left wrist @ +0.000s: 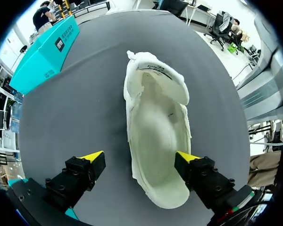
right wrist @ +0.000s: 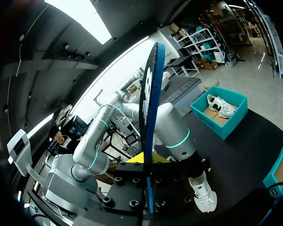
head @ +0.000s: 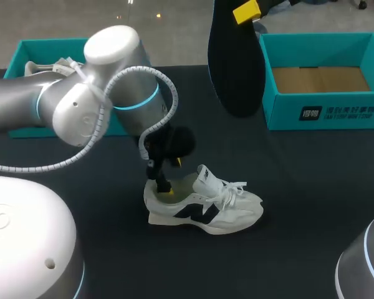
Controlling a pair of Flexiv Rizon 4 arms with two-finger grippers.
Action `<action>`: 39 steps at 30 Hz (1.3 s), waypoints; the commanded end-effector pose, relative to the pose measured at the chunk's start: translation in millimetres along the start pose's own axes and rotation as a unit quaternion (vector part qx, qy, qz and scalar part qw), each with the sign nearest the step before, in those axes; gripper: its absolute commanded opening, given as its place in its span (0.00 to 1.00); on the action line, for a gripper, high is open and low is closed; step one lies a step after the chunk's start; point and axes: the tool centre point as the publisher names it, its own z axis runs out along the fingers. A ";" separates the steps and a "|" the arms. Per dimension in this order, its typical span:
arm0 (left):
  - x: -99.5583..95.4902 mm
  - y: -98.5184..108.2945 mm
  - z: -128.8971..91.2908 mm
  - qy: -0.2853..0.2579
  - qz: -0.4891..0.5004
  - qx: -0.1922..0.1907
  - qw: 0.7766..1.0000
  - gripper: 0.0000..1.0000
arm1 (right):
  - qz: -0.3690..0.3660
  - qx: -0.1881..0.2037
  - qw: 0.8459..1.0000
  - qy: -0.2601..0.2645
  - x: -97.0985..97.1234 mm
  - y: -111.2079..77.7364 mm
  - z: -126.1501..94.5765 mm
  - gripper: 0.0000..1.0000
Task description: Take the shoe out of the shoebox, open the shoe tongue, remove and reinsert the insole, then place the shoe into the shoebox
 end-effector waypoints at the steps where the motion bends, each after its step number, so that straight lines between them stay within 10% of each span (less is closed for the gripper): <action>1: -5.4 -0.1 18.3 0.021 0.004 -0.002 1.000 0.00 | 0.001 0.002 1.000 -0.001 -0.5 1.8 0.4 0.00; 39: -3.3 3.0 8.3 0.067 0.055 0.027 0.996 0.00 | 0.001 0.002 1.000 -0.001 -0.5 1.8 0.4 0.00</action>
